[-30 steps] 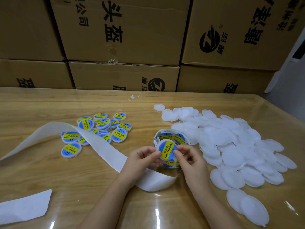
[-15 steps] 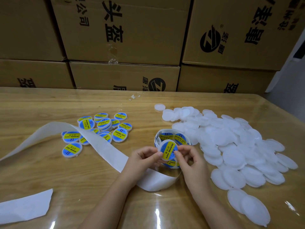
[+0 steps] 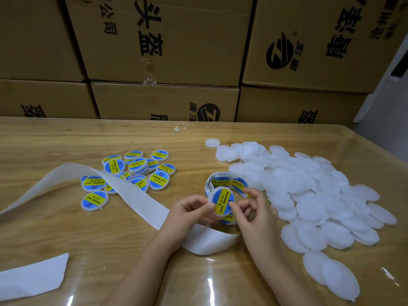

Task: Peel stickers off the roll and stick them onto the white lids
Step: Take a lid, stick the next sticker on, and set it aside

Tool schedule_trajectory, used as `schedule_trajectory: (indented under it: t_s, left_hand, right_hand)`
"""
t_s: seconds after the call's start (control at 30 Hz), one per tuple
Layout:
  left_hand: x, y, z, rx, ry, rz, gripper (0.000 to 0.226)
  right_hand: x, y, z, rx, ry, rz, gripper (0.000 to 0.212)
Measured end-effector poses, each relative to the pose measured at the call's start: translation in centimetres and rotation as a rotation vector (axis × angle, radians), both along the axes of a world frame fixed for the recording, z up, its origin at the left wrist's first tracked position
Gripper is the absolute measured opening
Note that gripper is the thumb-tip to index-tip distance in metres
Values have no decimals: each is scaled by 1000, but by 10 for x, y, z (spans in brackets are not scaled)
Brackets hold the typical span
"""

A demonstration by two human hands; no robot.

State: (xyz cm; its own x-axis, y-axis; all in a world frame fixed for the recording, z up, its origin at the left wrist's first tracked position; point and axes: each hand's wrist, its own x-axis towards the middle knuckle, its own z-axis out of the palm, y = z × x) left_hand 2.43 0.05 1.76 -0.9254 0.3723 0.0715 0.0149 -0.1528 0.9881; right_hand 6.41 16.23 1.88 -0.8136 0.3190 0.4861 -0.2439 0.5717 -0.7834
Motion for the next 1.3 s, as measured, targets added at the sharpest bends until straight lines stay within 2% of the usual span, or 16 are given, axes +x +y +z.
schedule_trajectory:
  t_s: [0.2,0.37,0.53,0.9,0.97,1.1,1.2,1.3]
  left_hand:
    - [0,0,1,26,-28,-15,25]
    - [-1,0,0,33,-27,-11,19]
    - [-1,-2,0,82,-30,-18,18]
    - [1,-1,0,64,-30,-103,18]
    - [2,0,1,47,-30,-116,17]
    - [6,2,3,15,-21,-152,19]
    - [8,4,4,2,-7,-167,17]
    - [8,6,4,6,-2,-160,19]
  right_hand:
    - [2,0,0,169,25,-1,34]
    - [2,0,0,236,23,-7,42]
    - [1,0,0,140,55,-15,32]
    - [1,5,3,-3,67,-27,33]
    - [2,3,4,-10,68,-28,39]
    - [3,-1,5,-20,81,-21,32]
    - [6,-3,5,8,85,-1,39]
    - [9,-9,6,57,67,-1,37]
